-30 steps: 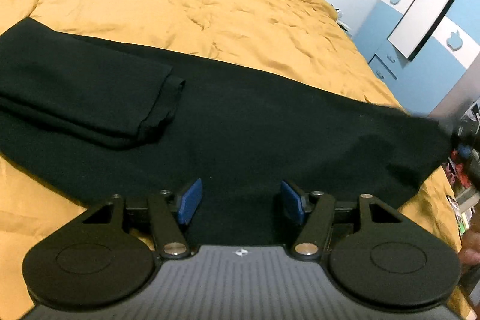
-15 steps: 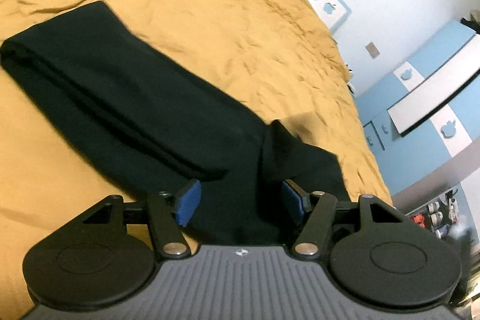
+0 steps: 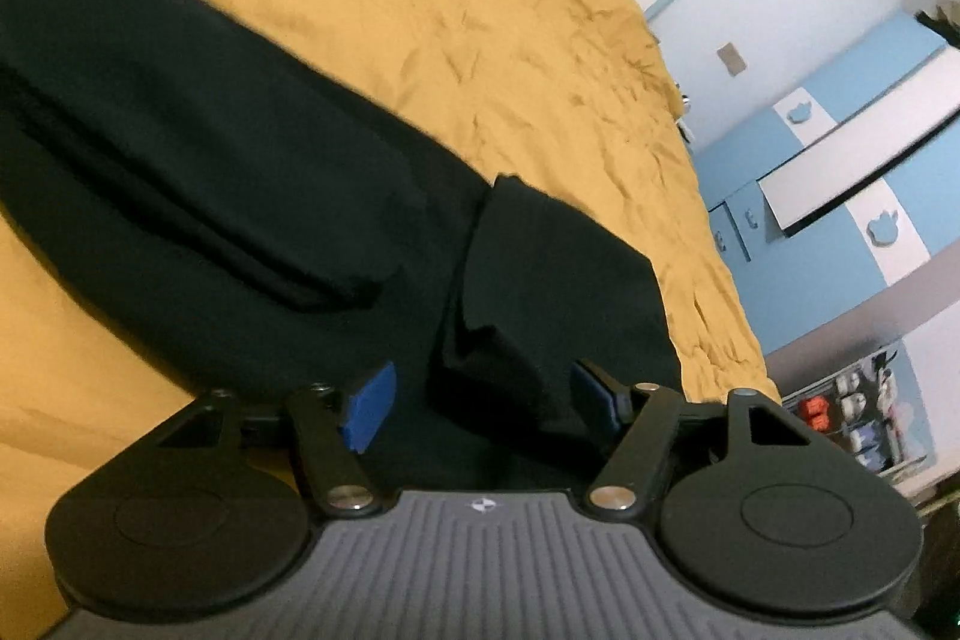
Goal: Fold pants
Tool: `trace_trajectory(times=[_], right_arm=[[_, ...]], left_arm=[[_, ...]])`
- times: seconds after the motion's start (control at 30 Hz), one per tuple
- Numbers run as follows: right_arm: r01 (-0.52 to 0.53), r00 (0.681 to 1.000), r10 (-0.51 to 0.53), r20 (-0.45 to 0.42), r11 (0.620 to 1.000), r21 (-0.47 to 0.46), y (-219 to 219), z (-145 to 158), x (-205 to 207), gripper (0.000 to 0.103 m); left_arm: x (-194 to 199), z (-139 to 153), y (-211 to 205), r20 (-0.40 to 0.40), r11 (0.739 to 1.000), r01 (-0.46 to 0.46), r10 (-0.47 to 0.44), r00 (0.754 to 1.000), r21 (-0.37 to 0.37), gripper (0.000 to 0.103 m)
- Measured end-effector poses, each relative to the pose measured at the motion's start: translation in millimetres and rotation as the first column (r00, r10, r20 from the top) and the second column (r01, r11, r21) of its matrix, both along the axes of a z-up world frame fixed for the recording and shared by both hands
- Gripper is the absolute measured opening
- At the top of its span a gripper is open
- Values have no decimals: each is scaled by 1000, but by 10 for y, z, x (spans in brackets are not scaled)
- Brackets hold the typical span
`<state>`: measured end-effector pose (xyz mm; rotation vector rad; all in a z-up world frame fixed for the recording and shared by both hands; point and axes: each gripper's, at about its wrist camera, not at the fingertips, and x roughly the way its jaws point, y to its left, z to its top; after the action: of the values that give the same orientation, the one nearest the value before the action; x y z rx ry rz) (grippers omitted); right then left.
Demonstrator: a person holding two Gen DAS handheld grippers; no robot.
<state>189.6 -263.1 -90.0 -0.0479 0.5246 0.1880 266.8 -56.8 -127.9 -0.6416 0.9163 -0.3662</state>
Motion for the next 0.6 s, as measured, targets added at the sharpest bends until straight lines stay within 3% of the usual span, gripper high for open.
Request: trace_trajectory(times=[0.23,0.27,0.3,0.37,0.5,0.6], right_arm=[[73,997,-74,1,989,127,-281,-153,-75,37],[75,997,-75,-2,989,130,-296,-159,-56,37],[78,997,-78,-4,989,128,-298,-169,-58,37],[83,996,-84,-1,988,129,-292,-189,-77,37],[94,995,-97,12,983,155,-346,-182,-91,38],[108,994,-113,15,980,167,-372,-159,-101,38]], left_arm=[[159,-141,-46,-89,991,-98,90,992,-96,79],[177,-136,-62,-90,989,-108,99,991,-97,72],[190,-124,-95,-83,990,-111,104,991,-91,48],[187,-76,-171,-58,993,-93,89,994,-66,21],[79,54,-250,21,997,-62,63,998,-48,15],[10,104,-210,26,997,-48,50,998,-52,15]])
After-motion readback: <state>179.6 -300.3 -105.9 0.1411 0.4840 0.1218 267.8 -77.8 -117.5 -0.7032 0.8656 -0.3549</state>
